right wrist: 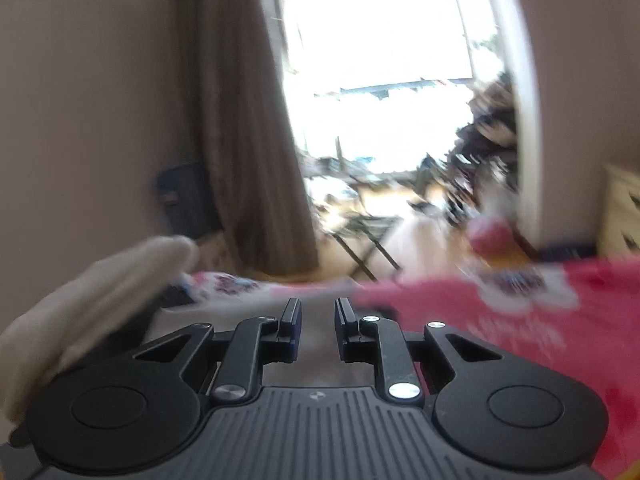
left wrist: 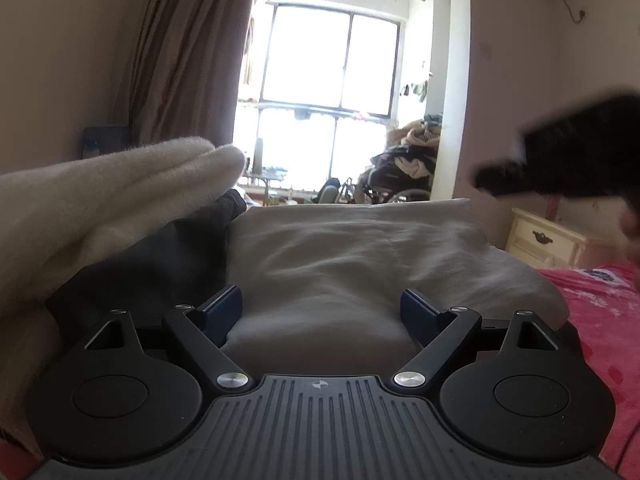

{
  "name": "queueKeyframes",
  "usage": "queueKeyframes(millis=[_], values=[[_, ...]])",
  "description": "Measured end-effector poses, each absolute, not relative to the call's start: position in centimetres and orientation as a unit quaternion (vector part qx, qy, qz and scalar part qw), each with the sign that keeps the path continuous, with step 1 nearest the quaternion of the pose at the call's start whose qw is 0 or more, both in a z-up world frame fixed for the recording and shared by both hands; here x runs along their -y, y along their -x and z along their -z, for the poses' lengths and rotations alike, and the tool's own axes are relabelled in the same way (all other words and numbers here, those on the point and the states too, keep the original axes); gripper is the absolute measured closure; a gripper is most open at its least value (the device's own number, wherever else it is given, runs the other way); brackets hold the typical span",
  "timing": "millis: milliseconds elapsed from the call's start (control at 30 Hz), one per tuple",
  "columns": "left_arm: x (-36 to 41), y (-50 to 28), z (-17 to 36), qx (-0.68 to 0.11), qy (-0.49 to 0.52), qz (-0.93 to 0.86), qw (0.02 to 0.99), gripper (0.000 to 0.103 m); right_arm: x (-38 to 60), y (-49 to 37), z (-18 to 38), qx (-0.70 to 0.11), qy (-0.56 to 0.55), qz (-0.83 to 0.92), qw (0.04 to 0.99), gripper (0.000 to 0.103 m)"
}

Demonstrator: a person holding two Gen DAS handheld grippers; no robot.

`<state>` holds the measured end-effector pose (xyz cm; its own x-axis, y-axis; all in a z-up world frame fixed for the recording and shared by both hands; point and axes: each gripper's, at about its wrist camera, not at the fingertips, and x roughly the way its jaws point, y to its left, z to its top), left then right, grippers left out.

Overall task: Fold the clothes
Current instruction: 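Press and smooth the white shirt on the stack with both grippers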

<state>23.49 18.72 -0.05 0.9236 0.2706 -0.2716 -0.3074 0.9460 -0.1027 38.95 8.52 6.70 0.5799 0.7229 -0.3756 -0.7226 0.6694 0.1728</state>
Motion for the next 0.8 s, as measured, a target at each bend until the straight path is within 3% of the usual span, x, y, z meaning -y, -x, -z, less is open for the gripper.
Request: queueKeyframes(millis=[333, 633, 800], values=[[-17.5, -23.2, 1.2, -0.112, 0.032, -0.159, 0.98, 0.01, -15.1, -43.2, -1.4, -0.302, 0.031, -0.372, 0.877, 0.09], [-17.7, -22.5, 1.5, -0.093, 0.043, -0.155, 0.983, 0.007, -17.3, -37.7, -6.6, -0.202, 0.122, -0.48, 0.845, 0.084], [-17.5, -22.2, 1.7, -0.087, 0.035, -0.156, 0.983, 0.006, -23.7, -36.3, -5.1, -0.242, 0.187, -0.541, 0.784, 0.084]])
